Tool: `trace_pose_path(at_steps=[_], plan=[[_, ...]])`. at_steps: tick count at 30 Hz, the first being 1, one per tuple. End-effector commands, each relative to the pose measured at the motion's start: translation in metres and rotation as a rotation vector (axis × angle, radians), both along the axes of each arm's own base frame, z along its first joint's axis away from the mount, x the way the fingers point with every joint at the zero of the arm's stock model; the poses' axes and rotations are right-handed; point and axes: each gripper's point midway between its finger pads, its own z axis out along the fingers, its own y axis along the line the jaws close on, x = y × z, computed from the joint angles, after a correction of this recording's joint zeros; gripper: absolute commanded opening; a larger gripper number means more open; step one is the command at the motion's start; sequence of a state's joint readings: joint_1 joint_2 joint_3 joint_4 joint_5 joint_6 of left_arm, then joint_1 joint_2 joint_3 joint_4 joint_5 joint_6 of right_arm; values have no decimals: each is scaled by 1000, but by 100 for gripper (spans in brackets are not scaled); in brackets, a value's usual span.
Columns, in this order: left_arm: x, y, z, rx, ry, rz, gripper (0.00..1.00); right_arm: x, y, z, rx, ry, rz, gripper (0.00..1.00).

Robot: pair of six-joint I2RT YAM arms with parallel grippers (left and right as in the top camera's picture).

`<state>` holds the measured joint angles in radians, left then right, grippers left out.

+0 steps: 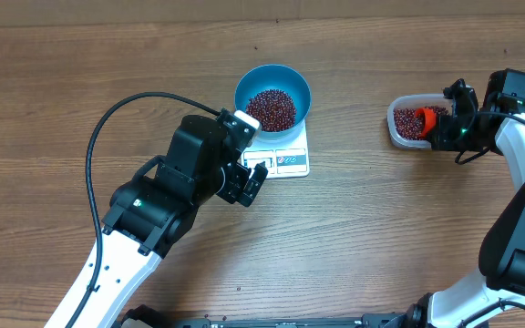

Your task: Scoop item into bowl and weigh 150g on scale

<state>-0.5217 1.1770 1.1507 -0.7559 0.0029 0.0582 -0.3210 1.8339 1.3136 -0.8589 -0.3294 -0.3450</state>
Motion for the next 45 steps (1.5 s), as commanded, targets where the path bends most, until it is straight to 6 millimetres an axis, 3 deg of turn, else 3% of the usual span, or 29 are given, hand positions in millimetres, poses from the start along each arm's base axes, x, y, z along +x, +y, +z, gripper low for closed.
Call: trace_pose_path(at_steps=[1,25,31,45], plan=[[3,2,10,-14,-20,21,100,-17,6,-15,39,81,1,4],[3,2,10,-14,-20,21,100,-21,20,-12,120,91,15,4],[3,2,10,-14,-20,21,100,-12,30,-5,190,37,32,4],[3,2,10,-14,-20,21,100,1,26,-2,180,-9,11,4]])
